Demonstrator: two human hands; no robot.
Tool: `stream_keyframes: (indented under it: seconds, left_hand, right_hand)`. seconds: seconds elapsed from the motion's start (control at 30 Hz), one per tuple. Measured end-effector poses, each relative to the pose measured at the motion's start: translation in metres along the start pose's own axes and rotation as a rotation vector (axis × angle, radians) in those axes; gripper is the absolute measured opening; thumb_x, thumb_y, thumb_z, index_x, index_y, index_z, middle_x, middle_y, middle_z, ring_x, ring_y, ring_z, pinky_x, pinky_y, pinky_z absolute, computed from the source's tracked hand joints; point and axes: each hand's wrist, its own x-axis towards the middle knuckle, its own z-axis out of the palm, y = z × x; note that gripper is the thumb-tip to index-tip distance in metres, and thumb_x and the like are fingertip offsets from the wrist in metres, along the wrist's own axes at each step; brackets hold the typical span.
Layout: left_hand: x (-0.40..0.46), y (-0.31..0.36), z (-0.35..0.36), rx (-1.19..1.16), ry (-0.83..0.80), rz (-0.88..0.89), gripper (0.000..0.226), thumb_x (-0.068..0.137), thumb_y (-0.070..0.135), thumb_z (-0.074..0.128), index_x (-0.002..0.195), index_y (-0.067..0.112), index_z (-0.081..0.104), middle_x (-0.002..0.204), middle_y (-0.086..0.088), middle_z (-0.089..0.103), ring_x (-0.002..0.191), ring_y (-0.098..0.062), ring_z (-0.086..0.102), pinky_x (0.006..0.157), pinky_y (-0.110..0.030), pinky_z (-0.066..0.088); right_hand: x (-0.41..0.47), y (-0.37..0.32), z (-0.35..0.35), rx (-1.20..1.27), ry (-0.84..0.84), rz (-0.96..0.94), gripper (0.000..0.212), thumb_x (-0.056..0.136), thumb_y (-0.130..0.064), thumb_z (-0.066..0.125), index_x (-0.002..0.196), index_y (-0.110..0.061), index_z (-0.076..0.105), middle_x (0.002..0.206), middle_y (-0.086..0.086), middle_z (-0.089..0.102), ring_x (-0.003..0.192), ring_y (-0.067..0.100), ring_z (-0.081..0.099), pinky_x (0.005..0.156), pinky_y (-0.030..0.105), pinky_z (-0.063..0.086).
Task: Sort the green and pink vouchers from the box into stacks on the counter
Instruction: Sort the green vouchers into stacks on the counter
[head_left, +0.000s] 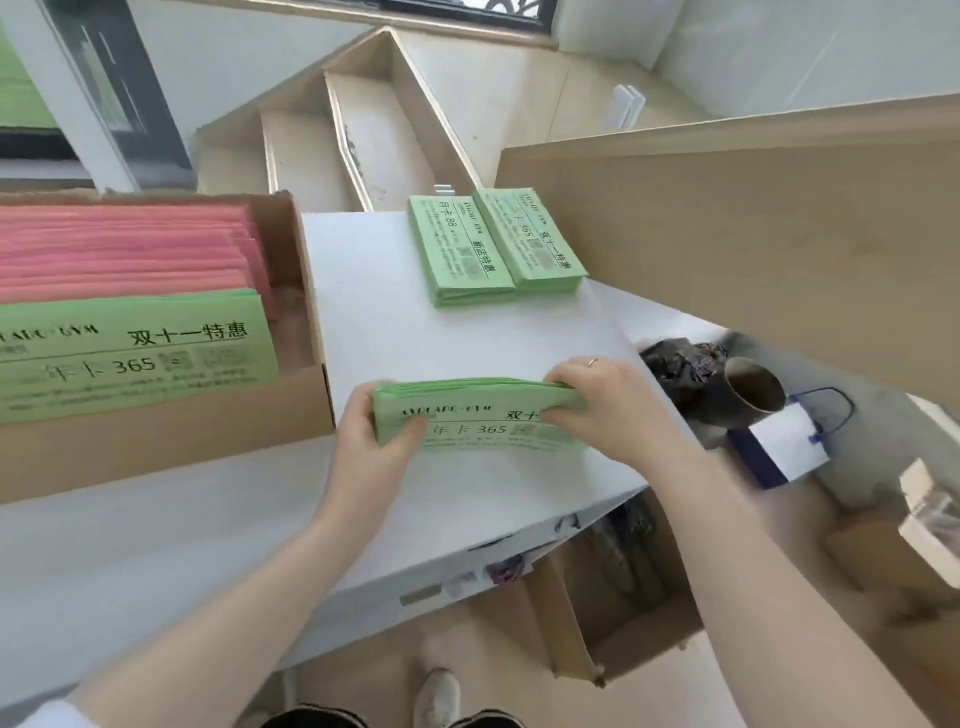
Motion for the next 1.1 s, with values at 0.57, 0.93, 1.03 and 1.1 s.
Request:
stream_keyframes:
  seconds: [0.57,0.93,1.03,1.1]
  left_hand:
    - [0.007,0.010,0.012,0.042,0.080,0.073,0.034,0.078,0.006,0.071,0.089,0.028,0.047,0.087,-0.002,0.067,0.084,-0.021,0.064,0.080,-0.042,0.051]
    - [0.023,-0.013,0.023,0.257,-0.013,-0.044,0.036,0.089,0.001,0.057,0.120,0.016,0.046,0.109,0.009,0.060,0.100,-0.006,0.057,0.074,-0.006,0.043]
    - [0.028,-0.008,0.026,0.316,0.012,-0.034,0.038,0.088,0.001,0.057,0.121,0.016,0.045,0.112,0.006,0.059,0.101,-0.009,0.055,0.076,-0.011,0.040]
    - [0.032,-0.006,0.026,0.365,0.052,-0.024,0.032,0.087,0.004,0.060,0.113,0.019,0.049,0.109,0.005,0.062,0.099,-0.012,0.058,0.079,-0.021,0.043]
  right_hand:
    - [-0.004,0.017,0.029,1.319,0.179,0.258,0.024,0.084,0.008,0.058,0.092,-0.013,0.051,0.089,0.002,0.067,0.077,0.005,0.066,0.065,0.017,0.051]
    - [-0.007,0.057,0.024,1.281,0.212,0.236,0.032,0.083,0.007,0.059,0.101,-0.020,0.061,0.090,-0.005,0.068,0.081,0.006,0.063,0.073,0.019,0.051]
    - [-0.003,0.062,0.013,1.008,0.161,0.142,0.042,0.082,0.000,0.064,0.105,-0.035,0.060,0.095,-0.005,0.064,0.074,0.010,0.058,0.071,0.020,0.049]
    - [0.005,0.063,0.012,0.660,0.071,0.057,0.036,0.082,-0.010,0.067,0.109,-0.034,0.061,0.096,-0.005,0.064,0.077,0.011,0.056,0.070,0.020,0.042]
